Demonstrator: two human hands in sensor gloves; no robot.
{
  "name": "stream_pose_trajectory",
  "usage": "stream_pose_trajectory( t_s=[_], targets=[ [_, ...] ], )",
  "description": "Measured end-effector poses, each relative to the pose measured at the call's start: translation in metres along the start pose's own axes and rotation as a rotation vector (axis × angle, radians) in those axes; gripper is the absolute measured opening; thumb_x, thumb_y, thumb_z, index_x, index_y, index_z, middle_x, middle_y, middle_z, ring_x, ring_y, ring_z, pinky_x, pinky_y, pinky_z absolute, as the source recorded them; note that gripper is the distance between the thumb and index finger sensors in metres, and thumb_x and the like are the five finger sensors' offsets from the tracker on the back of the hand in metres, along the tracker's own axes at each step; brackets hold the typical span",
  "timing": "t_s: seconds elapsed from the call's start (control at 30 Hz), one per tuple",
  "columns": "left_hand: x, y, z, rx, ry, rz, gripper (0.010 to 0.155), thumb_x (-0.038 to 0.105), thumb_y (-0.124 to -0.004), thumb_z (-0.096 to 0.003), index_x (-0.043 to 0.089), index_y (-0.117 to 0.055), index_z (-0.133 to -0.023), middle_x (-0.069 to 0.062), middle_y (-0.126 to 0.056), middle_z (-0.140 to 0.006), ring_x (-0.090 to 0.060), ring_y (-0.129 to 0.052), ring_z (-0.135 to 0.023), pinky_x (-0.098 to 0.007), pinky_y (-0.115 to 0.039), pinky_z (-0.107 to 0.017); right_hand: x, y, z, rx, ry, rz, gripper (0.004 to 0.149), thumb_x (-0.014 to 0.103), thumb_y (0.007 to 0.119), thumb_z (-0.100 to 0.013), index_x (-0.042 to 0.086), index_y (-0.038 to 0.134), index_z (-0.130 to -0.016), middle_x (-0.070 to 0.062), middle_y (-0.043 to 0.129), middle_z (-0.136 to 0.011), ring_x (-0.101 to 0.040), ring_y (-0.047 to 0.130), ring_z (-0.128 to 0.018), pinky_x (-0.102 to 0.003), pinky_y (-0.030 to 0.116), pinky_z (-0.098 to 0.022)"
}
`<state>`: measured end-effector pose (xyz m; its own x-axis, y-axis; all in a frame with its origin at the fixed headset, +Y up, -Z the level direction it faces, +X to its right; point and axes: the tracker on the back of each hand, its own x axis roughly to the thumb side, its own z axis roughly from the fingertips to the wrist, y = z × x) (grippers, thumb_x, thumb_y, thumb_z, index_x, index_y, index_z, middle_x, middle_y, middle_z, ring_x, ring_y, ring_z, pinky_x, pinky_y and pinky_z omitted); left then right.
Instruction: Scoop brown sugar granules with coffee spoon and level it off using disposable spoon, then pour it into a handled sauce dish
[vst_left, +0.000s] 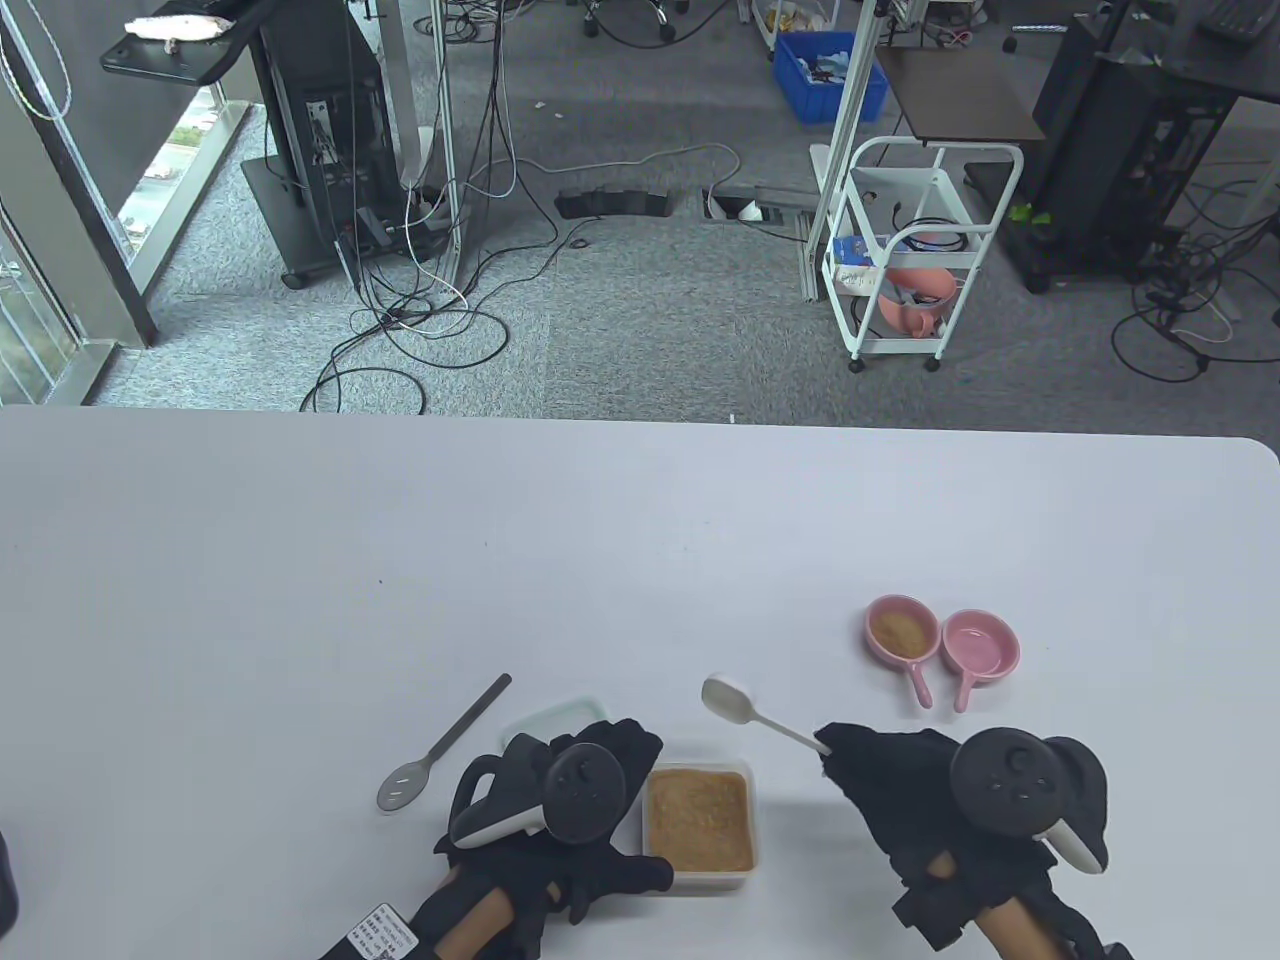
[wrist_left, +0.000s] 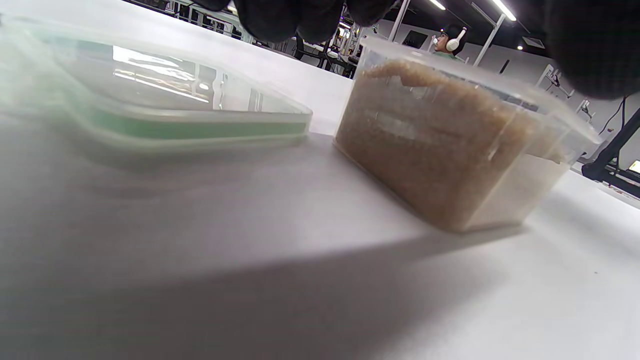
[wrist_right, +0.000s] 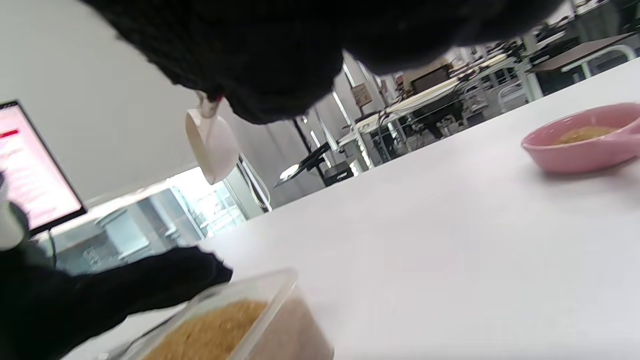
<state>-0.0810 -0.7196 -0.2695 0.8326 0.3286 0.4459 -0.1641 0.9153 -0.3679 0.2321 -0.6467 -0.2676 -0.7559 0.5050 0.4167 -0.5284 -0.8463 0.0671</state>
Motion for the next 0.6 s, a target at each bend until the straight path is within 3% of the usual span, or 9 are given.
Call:
stream_pose_trajectory(
  t_s=[0.23,0.6],
  targets=[
    [0.001,-0.002,-0.002,-0.016,0.005,-0.002,0.108,0.085,-0.069,-0.0315,0.031,-0.026,-0.115,0.002,-0.031,-0.124,-0.032,-0.042,-0.120,-0.051,-0.039,-0.085,0.024,0.020,-0.002,0.104,-0.103,0.212,0.042,0.037,0.086,-0.045,0.018,0.094,-0.082,0.000,0.100,-0.039,-0.023,0.092,-0.015,-0.049,0.079,-0.036],
    [0.000,-0.004,-0.003,-0.036,0.004,0.021,0.107,0.084,-0.070,-0.0325,0.031,-0.027,-0.116,0.002,-0.032,-0.124,-0.032,-0.043,-0.120,-0.051,-0.040,-0.085,0.054,0.030,0.006,0.027,-0.217,0.524,0.042,0.036,0.090,-0.043,0.017,0.096,-0.080,-0.001,0.102,-0.037,-0.024,0.093,-0.013,-0.049,0.079,-0.035]
  ],
)
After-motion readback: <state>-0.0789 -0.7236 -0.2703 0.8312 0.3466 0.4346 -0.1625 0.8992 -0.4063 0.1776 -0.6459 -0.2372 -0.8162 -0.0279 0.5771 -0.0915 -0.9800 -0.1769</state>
